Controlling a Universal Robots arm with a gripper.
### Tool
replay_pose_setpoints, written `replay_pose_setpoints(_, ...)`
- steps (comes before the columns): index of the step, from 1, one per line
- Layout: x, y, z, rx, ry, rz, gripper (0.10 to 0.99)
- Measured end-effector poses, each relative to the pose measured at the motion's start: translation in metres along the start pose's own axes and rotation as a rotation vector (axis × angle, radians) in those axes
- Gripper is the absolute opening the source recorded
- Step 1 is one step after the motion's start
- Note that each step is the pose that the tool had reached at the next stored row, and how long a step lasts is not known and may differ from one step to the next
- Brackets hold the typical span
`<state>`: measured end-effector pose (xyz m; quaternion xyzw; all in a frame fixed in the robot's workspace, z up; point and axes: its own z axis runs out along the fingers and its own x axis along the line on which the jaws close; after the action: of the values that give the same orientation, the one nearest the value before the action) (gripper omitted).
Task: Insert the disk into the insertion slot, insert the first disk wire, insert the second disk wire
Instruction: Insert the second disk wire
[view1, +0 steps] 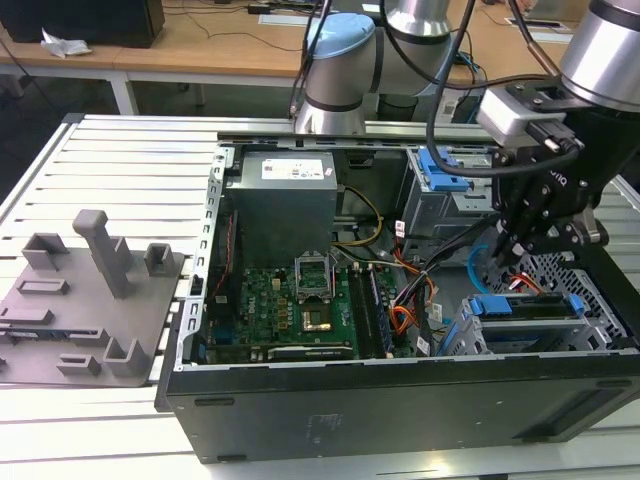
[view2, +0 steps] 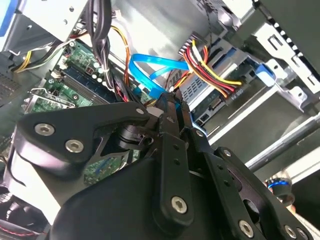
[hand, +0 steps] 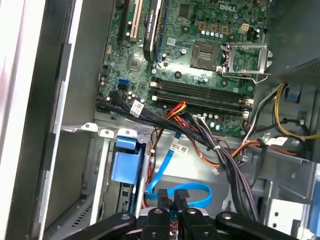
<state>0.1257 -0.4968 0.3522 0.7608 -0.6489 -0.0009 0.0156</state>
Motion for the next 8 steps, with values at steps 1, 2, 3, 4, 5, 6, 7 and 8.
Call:
replay_pose_setpoints(1, 0.0000, 0.0000, 0.0002, -0.001, 0.0019, 0.013, 0.165)
replay_pose_setpoints(2, 0.0000, 0.0001, 0.0002, -0.002, 0.0048, 0.032, 0.165)
replay_pose_setpoints(3, 0.0000, 0.0000, 0.0002, -0.002, 0.0067, 0.046, 0.165)
replay_pose_setpoints(4, 0.0000, 0.0000, 0.0003, -0.003, 0.0085, 0.060, 0.165)
replay_pose_setpoints(5, 0.0000, 0.0000, 0.0004, -0.004, 0.0112, 0.080, 0.165)
replay_pose_setpoints(6, 0.0000, 0.0000, 0.0005, -0.004, 0.0129, 0.092, 0.165)
replay_pose_setpoints(7, 0.0000, 0.0000, 0.0005, -0.005, 0.0146, 0.104, 0.165)
replay_pose_setpoints(8, 0.0000, 0.0000, 0.0005, -0.005, 0.0156, 0.117, 0.165)
